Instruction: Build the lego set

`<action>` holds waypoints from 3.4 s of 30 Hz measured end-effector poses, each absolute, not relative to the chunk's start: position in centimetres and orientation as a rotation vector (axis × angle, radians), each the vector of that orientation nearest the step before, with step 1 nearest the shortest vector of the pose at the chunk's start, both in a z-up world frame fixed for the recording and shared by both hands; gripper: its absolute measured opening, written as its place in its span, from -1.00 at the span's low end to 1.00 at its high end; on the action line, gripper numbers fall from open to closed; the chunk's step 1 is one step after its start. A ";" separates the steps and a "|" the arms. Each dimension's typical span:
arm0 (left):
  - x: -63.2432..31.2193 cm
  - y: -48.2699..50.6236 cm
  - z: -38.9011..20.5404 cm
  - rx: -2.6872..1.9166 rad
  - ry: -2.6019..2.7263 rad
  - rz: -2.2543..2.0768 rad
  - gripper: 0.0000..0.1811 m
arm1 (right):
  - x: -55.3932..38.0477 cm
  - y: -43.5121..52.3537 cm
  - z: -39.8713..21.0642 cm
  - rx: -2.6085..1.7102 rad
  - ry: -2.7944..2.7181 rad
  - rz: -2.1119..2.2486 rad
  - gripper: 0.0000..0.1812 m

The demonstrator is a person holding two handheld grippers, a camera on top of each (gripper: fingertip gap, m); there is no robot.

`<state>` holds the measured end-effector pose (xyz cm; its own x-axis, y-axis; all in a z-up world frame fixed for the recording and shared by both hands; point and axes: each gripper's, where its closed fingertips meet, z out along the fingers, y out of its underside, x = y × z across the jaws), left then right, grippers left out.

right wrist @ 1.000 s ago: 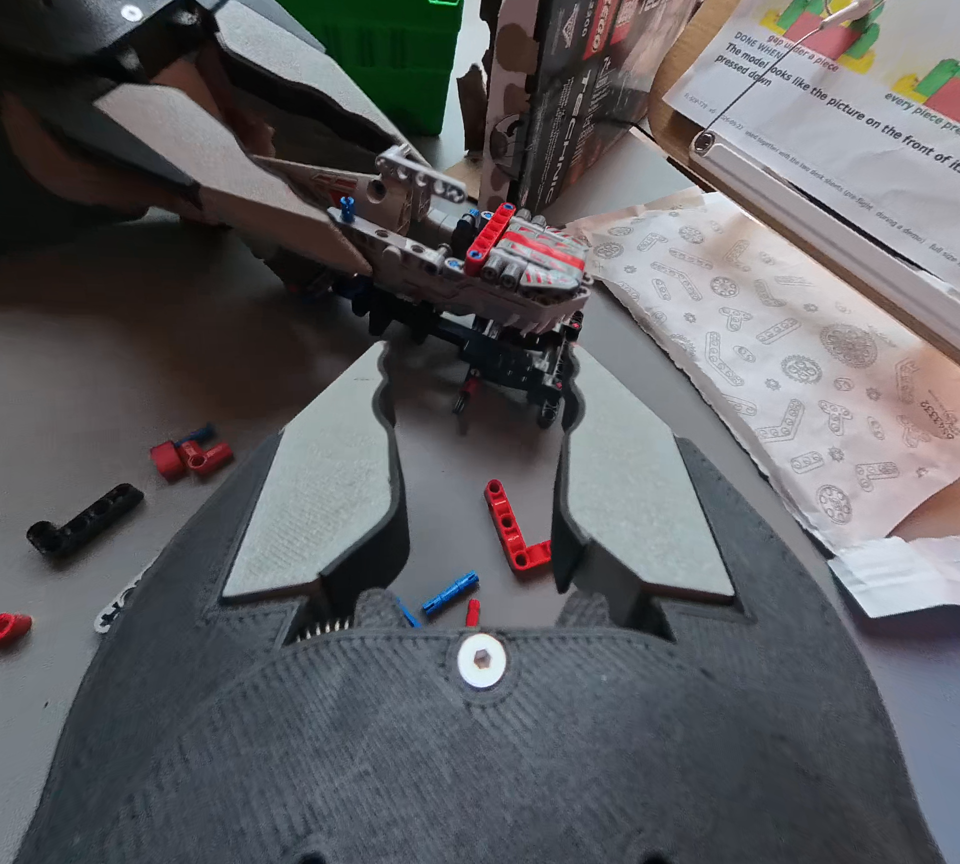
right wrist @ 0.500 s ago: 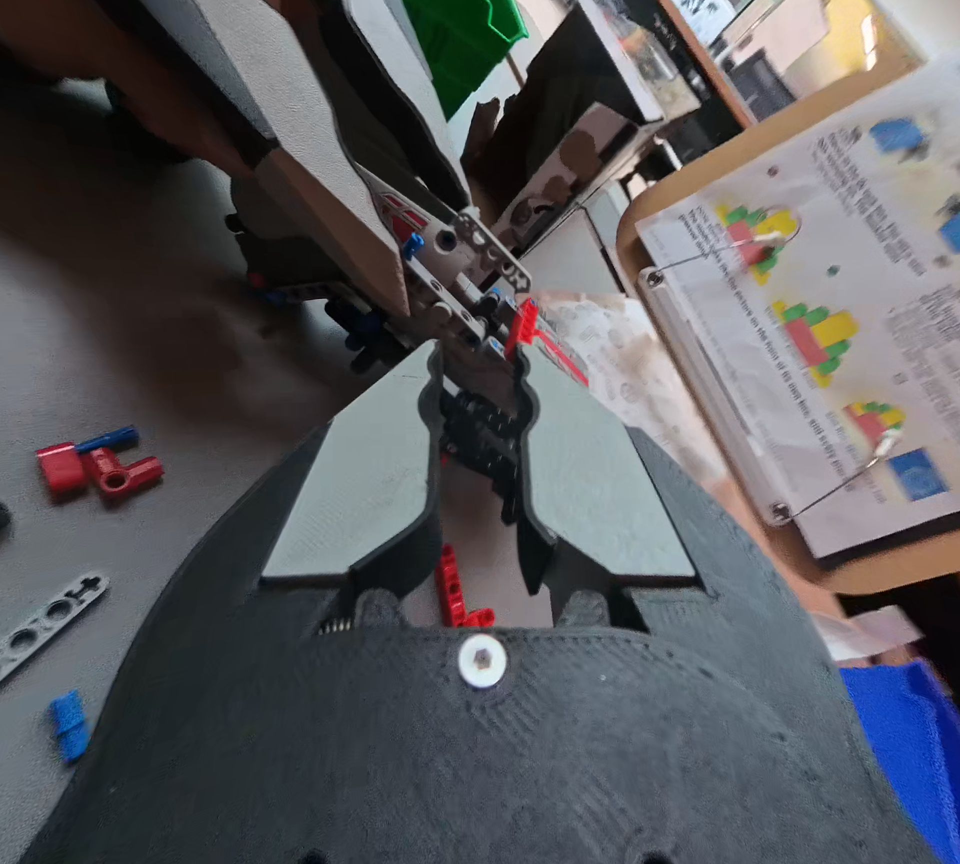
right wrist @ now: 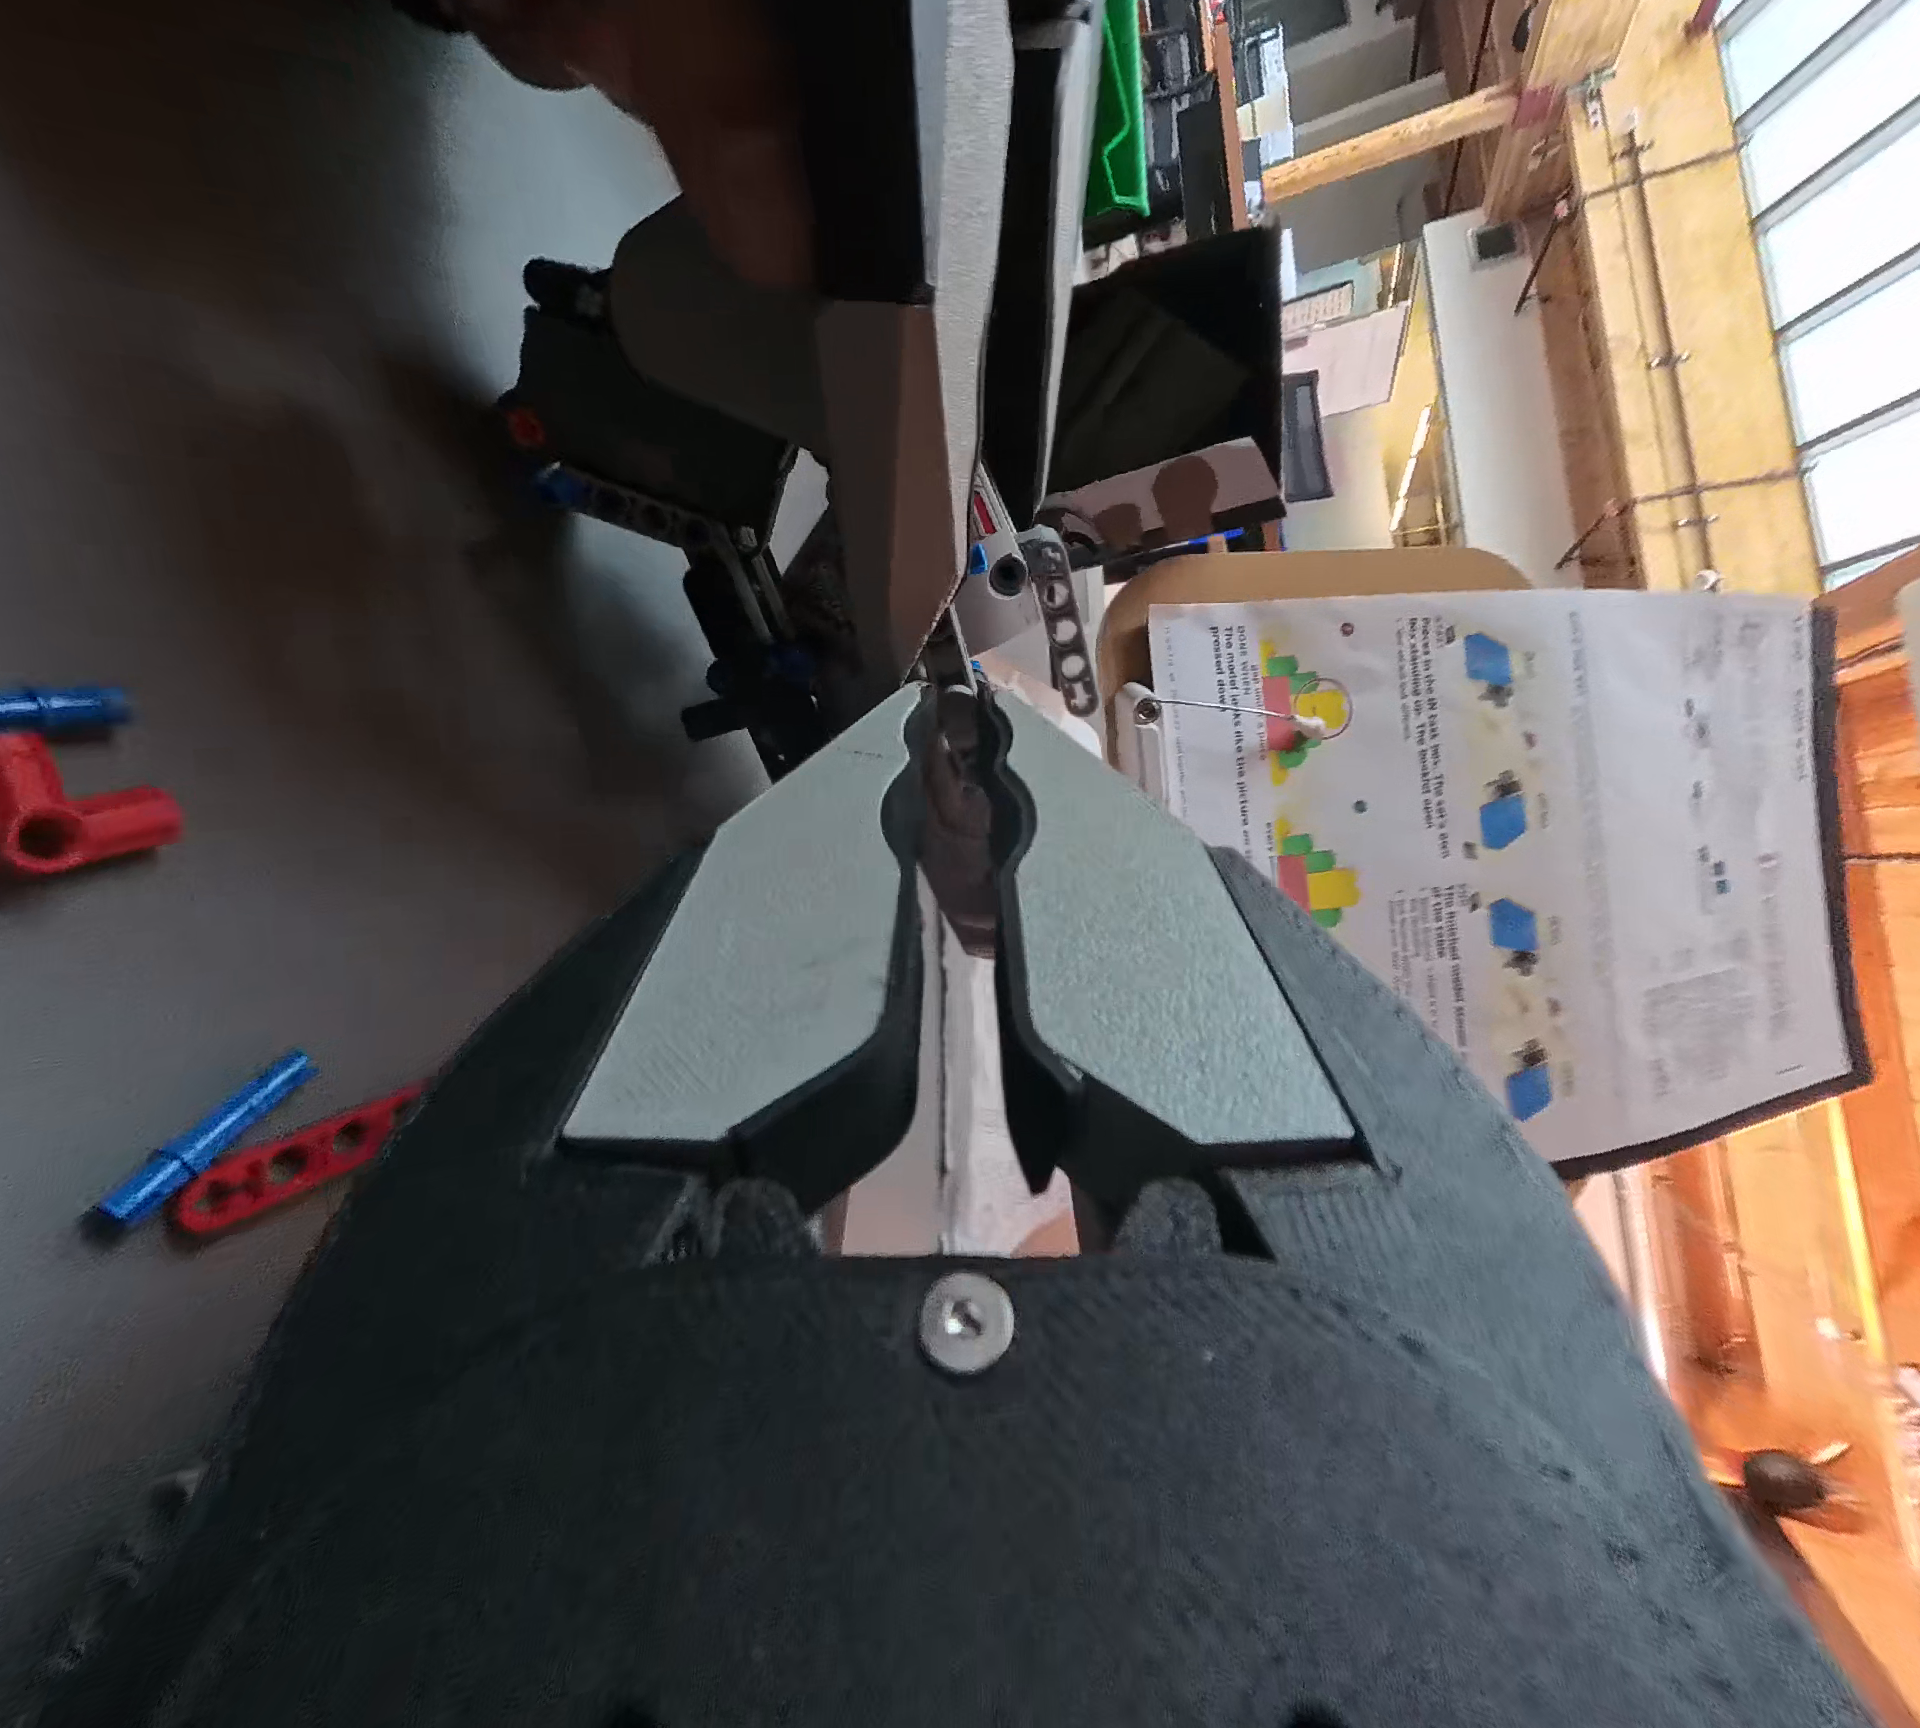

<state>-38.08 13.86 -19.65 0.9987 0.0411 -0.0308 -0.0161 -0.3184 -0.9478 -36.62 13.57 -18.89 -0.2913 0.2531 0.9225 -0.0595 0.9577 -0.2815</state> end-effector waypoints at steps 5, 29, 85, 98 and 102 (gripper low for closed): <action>-37.9 13.9 -19.7 -1.901 -0.002 0.074 -0.43 | -36.4 13.6 -19.0 -0.136 -1.847 0.322 -0.97; -38.8 13.2 -18.5 -1.837 -0.084 -0.018 -0.44 | -36.1 13.7 -17.8 -0.293 -1.829 0.544 -0.93; -41.3 11.9 -18.4 -1.626 -0.490 -0.588 -0.49 | -33.9 15.1 -23.3 -0.996 -2.309 1.245 -0.68; -39.5 12.9 -18.8 -1.715 -0.384 -0.526 -0.51 | -35.0 16.2 -22.8 -1.140 -2.199 1.311 -0.70; -40.3 12.5 -18.8 -1.676 -0.453 -0.584 -0.50 | -35.2 18.0 -21.5 -1.149 -2.117 1.313 -0.70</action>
